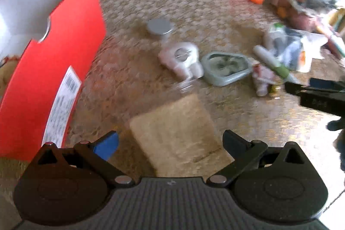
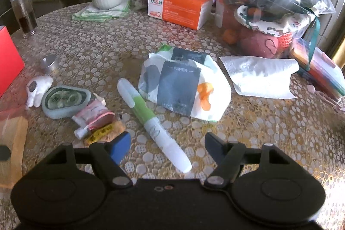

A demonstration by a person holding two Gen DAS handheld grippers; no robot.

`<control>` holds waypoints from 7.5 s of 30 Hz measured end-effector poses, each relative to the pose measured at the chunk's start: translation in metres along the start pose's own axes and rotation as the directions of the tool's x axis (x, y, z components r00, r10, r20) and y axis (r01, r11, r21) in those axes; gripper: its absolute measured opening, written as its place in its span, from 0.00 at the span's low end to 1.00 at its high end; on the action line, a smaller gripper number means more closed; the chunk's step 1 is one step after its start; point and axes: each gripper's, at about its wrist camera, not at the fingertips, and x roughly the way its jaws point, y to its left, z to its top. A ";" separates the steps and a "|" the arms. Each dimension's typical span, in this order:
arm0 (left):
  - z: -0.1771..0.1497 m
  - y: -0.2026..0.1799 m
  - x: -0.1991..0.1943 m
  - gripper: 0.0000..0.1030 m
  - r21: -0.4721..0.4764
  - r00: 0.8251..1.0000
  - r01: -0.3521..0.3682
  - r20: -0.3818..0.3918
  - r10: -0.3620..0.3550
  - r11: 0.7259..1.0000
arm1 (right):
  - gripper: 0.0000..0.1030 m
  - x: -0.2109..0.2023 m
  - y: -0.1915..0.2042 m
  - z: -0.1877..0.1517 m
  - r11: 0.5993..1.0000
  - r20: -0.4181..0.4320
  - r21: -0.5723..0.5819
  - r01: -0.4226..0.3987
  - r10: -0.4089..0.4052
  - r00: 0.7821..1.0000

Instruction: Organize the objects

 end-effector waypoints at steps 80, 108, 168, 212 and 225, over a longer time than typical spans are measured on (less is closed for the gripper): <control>0.037 0.224 -0.181 0.77 0.095 0.947 0.002 0.318 -0.032 0.995 | 0.15 -0.201 0.261 0.088 0.943 0.263 -0.116 -0.311 0.331 0.906; 0.069 0.277 -0.065 0.77 0.144 0.990 -0.042 0.138 0.022 0.989 | 0.15 -0.055 0.366 0.100 0.955 -0.017 -0.198 -0.219 0.220 0.975; -0.026 0.176 -0.177 0.85 0.180 0.955 0.097 0.260 -0.142 0.979 | 0.79 -0.198 0.237 -0.007 0.924 0.151 -0.110 -0.366 0.379 0.913; 0.063 0.001 -0.001 1.00 0.173 0.982 0.003 0.183 -0.035 0.985 | 0.79 -0.087 0.070 -0.041 0.983 0.028 0.058 -0.173 0.172 0.985; 0.084 0.008 0.047 1.00 -0.038 0.997 0.017 0.072 -0.014 0.999 | 0.79 -0.042 0.079 -0.024 0.982 0.001 0.086 -0.170 0.170 0.985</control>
